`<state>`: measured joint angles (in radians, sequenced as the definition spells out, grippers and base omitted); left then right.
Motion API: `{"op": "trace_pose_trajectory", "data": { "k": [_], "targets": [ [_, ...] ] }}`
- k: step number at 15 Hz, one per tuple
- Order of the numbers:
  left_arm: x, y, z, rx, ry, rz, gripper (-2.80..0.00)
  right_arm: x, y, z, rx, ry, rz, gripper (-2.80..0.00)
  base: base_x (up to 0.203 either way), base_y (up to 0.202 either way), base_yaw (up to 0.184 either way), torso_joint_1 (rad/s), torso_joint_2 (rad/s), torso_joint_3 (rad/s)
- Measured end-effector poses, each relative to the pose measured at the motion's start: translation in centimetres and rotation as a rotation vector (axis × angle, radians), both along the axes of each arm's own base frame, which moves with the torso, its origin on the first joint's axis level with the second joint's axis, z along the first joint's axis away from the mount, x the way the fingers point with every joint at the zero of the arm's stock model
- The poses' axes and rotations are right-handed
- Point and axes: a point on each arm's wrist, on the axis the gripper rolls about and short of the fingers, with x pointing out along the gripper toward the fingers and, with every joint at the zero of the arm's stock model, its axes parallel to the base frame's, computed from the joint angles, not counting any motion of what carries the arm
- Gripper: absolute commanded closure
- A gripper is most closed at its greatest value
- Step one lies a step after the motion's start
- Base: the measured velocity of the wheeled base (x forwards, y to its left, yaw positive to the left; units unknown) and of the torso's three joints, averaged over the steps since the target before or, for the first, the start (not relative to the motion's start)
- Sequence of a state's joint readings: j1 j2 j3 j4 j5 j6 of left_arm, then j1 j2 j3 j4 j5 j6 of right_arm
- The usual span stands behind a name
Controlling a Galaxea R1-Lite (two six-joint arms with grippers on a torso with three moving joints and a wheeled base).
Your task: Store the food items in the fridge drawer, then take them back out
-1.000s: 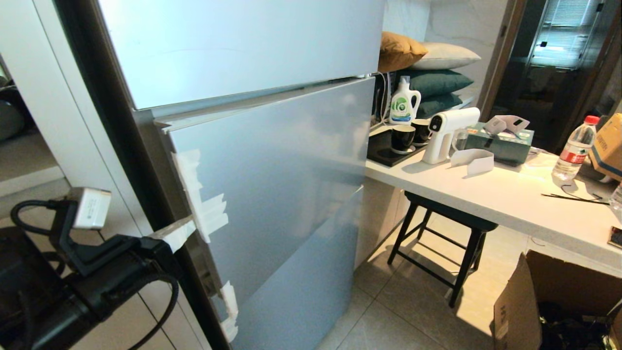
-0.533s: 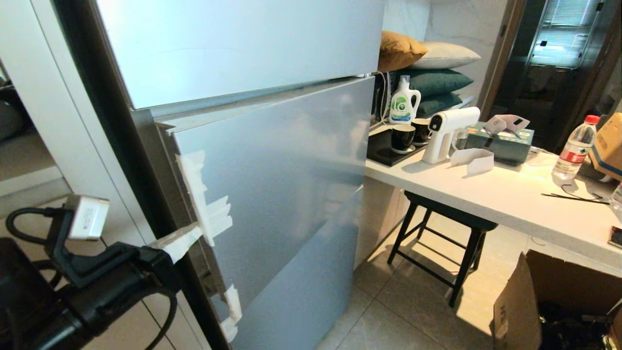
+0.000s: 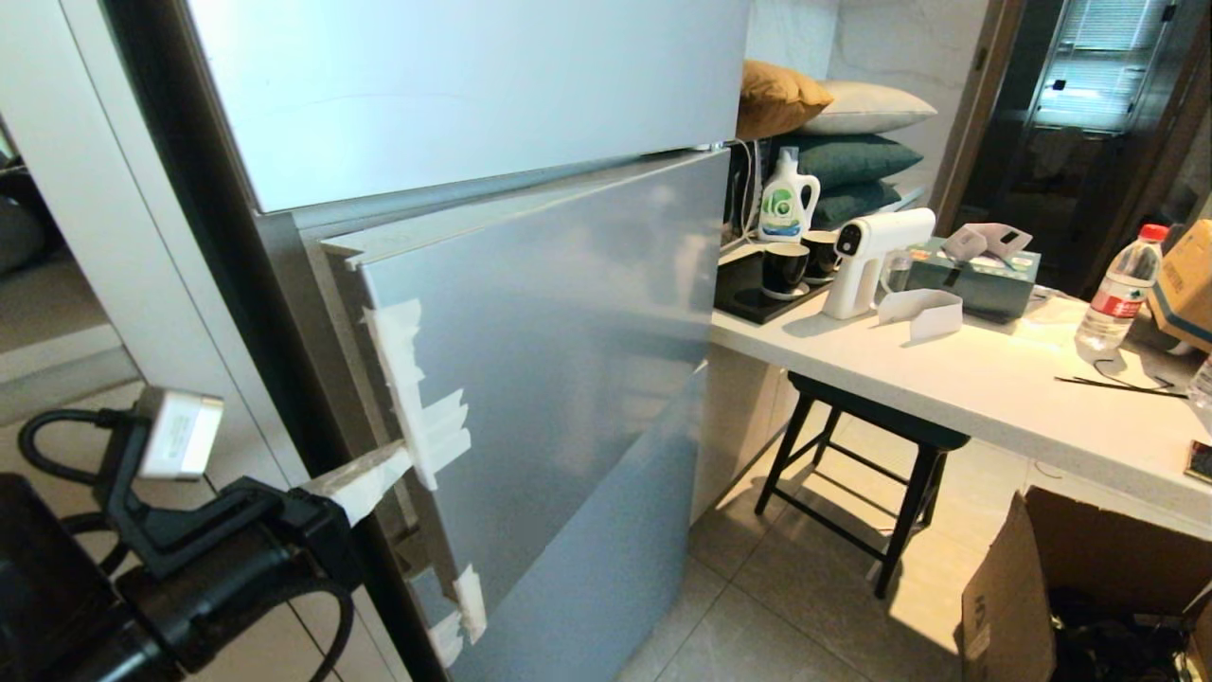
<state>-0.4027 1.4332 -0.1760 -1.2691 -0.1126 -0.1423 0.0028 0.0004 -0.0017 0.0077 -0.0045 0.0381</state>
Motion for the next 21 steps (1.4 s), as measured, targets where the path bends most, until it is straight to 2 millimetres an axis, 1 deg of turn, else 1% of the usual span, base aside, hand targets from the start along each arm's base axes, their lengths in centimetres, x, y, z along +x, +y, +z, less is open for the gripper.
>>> {"op": "trace_pose_trajectory", "data": {
  "k": [8,15,17,21],
  "targets": [
    [-1.4,-2.4,0.1,-0.003,-0.006,-0.146,0.0,0.0,0.0,0.0,0.0,0.0,0.0,0.0,0.0,0.0,0.0,0.0,0.0,0.0],
    [-2.6,-3.9,0.2,-0.004,-0.008,-0.245,0.0,0.0,0.0,0.0,0.0,0.0,0.0,0.0,0.0,0.0,0.0,0.0,0.0,0.0],
    [-2.7,-3.9,0.1,-0.003,-0.005,-0.23,0.0,0.0,0.0,0.0,0.0,0.0,0.0,0.0,0.0,0.0,0.0,0.0,0.0,0.0],
    [-2.9,-3.5,0.2,-0.007,-0.011,-0.134,0.0,0.0,0.0,0.0,0.0,0.0,0.0,0.0,0.0,0.0,0.0,0.0,0.0,0.0]
  ]
}}
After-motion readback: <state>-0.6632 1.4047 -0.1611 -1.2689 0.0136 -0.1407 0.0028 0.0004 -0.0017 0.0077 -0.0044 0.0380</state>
